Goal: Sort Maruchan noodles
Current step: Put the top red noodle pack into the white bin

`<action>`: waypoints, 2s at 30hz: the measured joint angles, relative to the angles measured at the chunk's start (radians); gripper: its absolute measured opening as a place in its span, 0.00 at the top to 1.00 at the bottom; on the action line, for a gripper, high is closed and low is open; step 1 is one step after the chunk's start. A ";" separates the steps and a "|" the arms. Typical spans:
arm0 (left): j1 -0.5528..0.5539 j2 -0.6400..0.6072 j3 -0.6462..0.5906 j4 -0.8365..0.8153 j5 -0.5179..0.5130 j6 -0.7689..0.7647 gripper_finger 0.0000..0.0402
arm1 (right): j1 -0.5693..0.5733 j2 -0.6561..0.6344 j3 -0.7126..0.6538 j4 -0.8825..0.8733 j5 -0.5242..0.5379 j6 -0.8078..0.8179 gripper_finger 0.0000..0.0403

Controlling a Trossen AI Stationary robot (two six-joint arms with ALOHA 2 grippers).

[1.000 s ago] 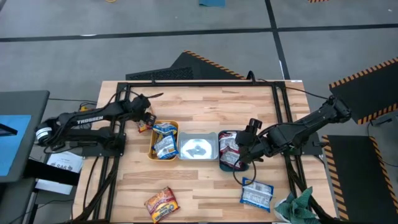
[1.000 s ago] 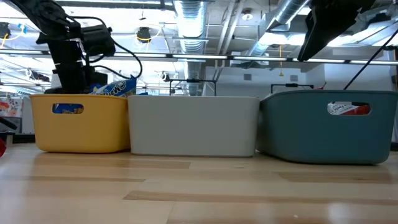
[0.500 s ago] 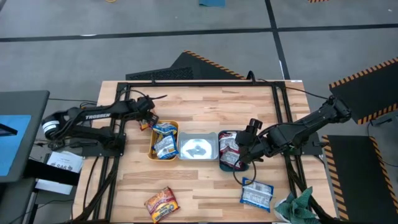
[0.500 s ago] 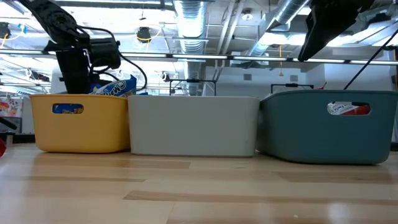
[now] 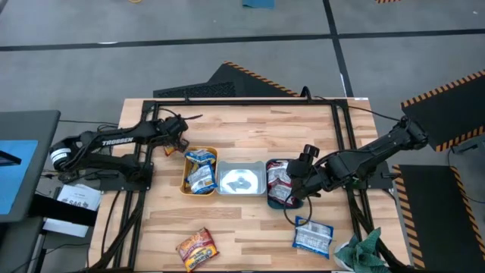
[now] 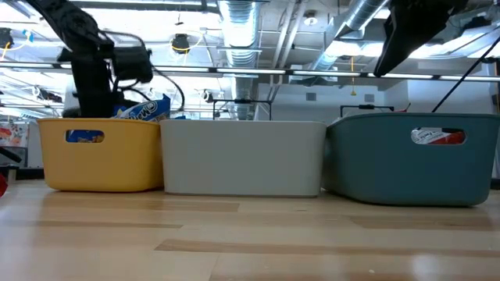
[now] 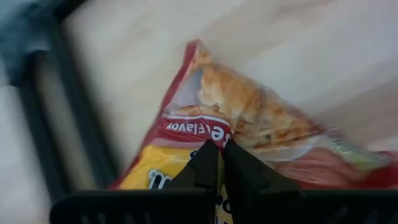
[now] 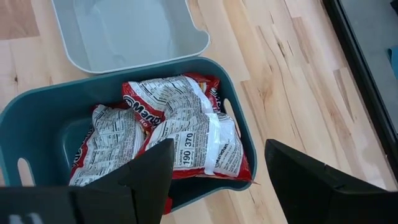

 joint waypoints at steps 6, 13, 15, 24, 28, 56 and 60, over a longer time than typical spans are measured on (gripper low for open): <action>-0.050 -0.139 0.015 0.048 -0.173 0.036 1.00 | 0.000 0.000 0.000 0.015 0.001 0.000 0.32; -0.198 -0.305 0.009 0.164 -0.329 0.095 1.00 | 0.000 0.001 0.000 0.016 0.025 0.000 0.32; -0.253 -0.344 -0.007 0.261 -0.340 0.137 1.00 | 0.000 0.000 0.000 0.017 0.045 0.000 0.32; -0.453 -0.368 -0.093 0.800 -0.050 0.358 1.00 | -0.002 0.000 0.000 0.031 0.153 0.000 0.32; -0.494 -0.287 -0.103 0.999 0.159 0.374 1.00 | -0.003 0.000 0.000 0.031 0.221 0.015 0.32; -0.636 0.676 0.558 1.095 0.722 0.599 1.00 | -0.061 0.000 0.000 0.001 0.760 0.202 0.32; -0.636 0.726 0.643 1.035 0.720 0.676 1.00 | -0.061 0.000 0.000 0.001 0.766 0.202 0.32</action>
